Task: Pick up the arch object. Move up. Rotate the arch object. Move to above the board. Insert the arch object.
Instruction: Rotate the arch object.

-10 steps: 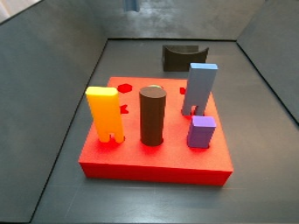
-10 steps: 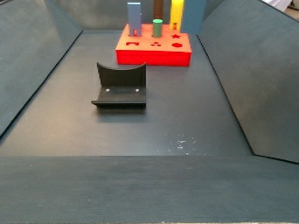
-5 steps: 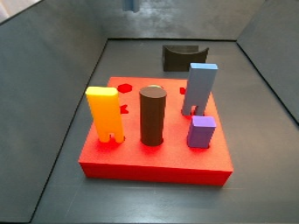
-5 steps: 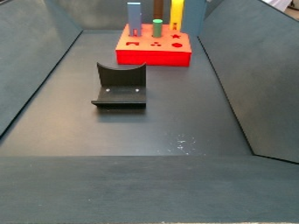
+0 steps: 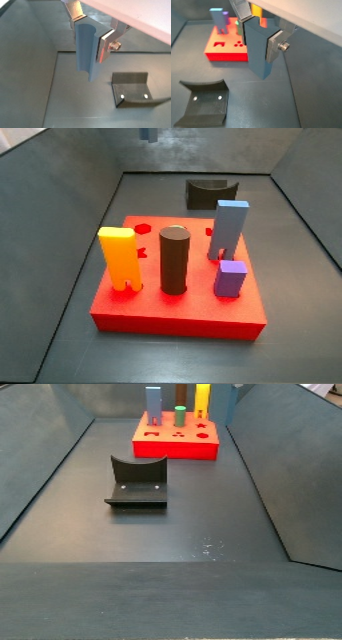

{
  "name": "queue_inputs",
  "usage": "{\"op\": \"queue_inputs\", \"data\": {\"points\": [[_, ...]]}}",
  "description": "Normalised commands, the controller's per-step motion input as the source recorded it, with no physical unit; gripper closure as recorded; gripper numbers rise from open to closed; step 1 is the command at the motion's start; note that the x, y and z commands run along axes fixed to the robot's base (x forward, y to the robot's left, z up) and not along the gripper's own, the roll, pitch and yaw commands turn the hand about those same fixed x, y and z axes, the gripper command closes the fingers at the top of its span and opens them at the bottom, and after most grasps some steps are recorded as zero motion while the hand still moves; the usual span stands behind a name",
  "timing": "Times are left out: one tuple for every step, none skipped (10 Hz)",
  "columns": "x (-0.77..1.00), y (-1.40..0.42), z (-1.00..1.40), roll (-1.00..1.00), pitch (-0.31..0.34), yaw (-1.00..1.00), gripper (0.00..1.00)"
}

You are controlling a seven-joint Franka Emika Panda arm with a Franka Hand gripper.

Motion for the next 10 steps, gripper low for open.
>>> {"op": "queue_inputs", "data": {"points": [[0.04,0.02,0.02,-0.02,0.128,-0.41,1.0],[0.05,0.02,0.01,-0.02,0.108,-0.21,1.0],[0.02,-0.04,0.0,0.0,0.016,-1.0,1.0],[0.02,-0.04,0.0,0.0,0.016,-1.0,1.0],[0.02,-0.02,0.0,0.0,0.016,-1.0,1.0],[0.02,-0.01,0.0,0.0,0.017,-1.0,1.0],[0.02,0.0,0.0,0.0,0.018,-1.0,1.0],[0.02,0.0,0.0,0.0,0.019,-1.0,1.0],[0.02,0.0,0.0,0.0,0.02,-1.0,1.0],[0.02,0.0,0.0,0.0,0.021,-1.0,1.0]]}}
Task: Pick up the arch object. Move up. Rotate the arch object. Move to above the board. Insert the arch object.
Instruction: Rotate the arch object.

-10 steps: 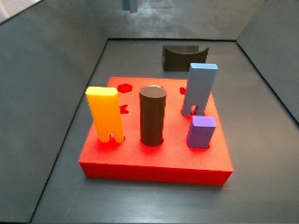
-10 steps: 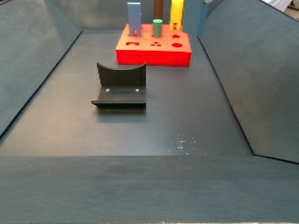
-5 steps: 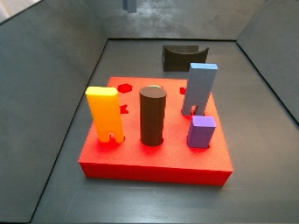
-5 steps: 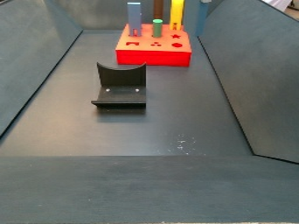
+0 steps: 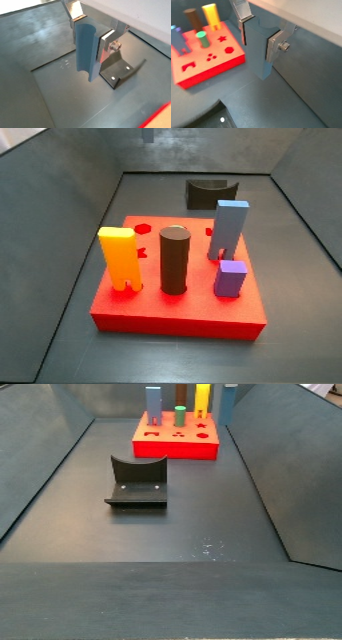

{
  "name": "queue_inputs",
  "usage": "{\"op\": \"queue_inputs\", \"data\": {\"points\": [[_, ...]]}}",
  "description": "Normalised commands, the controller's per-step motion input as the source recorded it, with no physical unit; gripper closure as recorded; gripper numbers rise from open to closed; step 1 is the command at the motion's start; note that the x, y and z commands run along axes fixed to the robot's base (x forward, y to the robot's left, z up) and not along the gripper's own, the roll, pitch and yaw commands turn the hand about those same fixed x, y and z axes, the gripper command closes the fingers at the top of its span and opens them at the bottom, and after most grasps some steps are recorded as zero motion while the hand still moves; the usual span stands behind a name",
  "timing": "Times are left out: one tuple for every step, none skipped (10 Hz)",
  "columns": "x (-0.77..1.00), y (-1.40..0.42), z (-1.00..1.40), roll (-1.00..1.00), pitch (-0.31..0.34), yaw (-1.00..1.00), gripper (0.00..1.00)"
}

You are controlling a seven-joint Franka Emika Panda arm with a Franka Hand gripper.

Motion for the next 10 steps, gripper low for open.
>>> {"op": "queue_inputs", "data": {"points": [[0.01,0.01,0.0,0.0,0.023,-1.0,1.0],[0.01,0.01,0.0,0.0,0.024,-1.0,1.0],[0.01,0.01,0.0,0.0,0.026,-1.0,1.0],[0.01,0.01,0.0,-0.01,0.027,-1.0,1.0],[0.01,0.01,0.0,-0.01,0.031,-1.0,1.0],[0.01,0.01,0.0,-0.01,0.033,-1.0,1.0],[0.01,0.01,0.0,-0.01,0.037,-1.0,1.0],[0.01,0.01,0.0,-0.01,0.041,-1.0,1.0],[0.01,0.01,0.0,-0.01,0.048,-1.0,1.0],[0.01,0.01,0.0,-0.01,0.053,-1.0,1.0]]}}
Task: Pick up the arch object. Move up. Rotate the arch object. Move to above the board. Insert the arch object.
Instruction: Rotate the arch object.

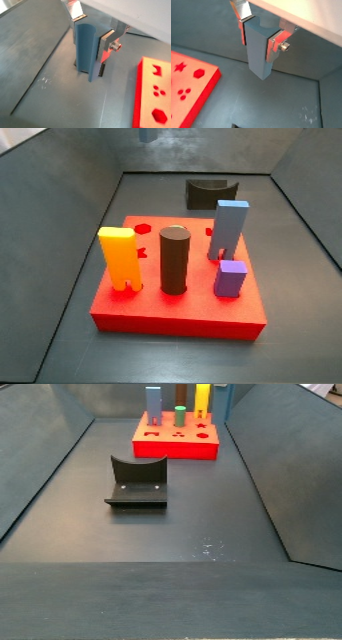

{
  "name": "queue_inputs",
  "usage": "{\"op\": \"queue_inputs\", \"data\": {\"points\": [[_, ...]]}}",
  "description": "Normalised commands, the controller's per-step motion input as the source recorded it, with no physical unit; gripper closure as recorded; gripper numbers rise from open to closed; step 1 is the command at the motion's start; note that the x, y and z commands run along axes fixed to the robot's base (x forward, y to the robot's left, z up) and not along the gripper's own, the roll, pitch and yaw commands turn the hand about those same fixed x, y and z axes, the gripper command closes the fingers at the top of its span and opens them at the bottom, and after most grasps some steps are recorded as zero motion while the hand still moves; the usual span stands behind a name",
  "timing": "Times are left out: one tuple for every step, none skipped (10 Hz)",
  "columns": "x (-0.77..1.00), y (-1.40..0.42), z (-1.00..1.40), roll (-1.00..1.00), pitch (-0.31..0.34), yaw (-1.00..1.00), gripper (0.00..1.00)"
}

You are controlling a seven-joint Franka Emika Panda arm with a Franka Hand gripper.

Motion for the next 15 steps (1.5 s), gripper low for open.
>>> {"op": "queue_inputs", "data": {"points": [[0.01,0.01,0.0,-0.01,0.061,-1.0,1.0],[0.02,0.01,0.0,-0.01,0.077,-1.0,1.0],[0.0,0.0,0.0,-0.01,0.027,-1.0,1.0],[0.0,0.0,0.0,-0.01,0.028,-1.0,1.0],[0.0,0.0,0.0,-0.01,0.031,-1.0,1.0],[0.0,0.0,0.0,-0.01,0.033,-1.0,1.0],[0.0,0.0,0.0,-0.01,0.037,-1.0,1.0],[0.0,0.01,0.0,-0.01,0.04,-1.0,1.0],[0.0,0.01,0.0,-0.01,0.047,-1.0,1.0],[0.0,0.01,0.0,-0.01,0.053,-1.0,1.0],[0.0,0.01,0.0,-0.01,0.062,-1.0,1.0],[0.0,0.01,0.01,-0.02,0.078,-1.0,1.0],[0.01,0.01,0.01,-0.02,0.092,-0.94,1.0],[0.01,0.01,0.01,-0.02,0.091,-0.69,1.0],[0.01,0.01,0.01,-0.02,0.09,-0.41,1.0]]}}
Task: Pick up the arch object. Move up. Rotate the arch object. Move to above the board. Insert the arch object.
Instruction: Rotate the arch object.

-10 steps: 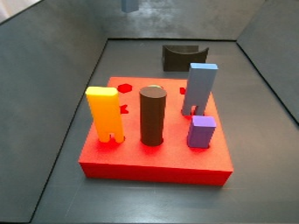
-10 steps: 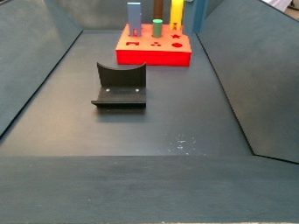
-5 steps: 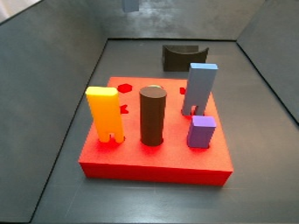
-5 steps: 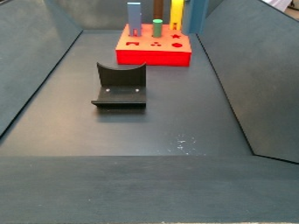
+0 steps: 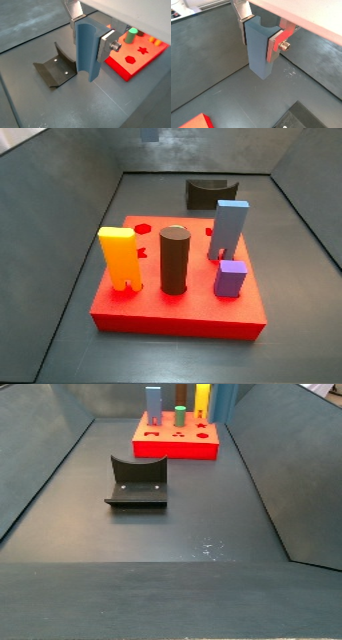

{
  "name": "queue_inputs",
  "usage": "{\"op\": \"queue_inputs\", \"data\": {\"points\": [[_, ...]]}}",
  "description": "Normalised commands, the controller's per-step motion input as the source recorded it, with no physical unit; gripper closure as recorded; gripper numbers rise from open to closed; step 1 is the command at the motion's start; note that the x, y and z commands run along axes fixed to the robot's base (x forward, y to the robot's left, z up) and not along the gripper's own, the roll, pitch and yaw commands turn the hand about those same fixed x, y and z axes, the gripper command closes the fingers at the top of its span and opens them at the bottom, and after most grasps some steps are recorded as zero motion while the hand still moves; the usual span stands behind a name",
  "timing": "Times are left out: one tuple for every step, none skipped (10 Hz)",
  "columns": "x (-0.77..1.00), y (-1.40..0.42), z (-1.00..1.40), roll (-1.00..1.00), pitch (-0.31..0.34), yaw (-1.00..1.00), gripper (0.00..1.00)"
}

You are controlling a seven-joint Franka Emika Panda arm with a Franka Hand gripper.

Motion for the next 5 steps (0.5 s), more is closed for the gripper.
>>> {"op": "queue_inputs", "data": {"points": [[0.01,0.01,0.01,-0.02,0.09,-0.27,1.0],[0.01,0.01,0.01,-0.02,0.089,-0.21,1.0],[0.0,0.0,-1.0,-0.02,0.089,-0.14,1.0],[0.01,0.0,-1.0,-0.01,0.062,-0.1,1.0],[0.02,0.0,-1.0,-0.01,0.03,-0.09,1.0]]}}
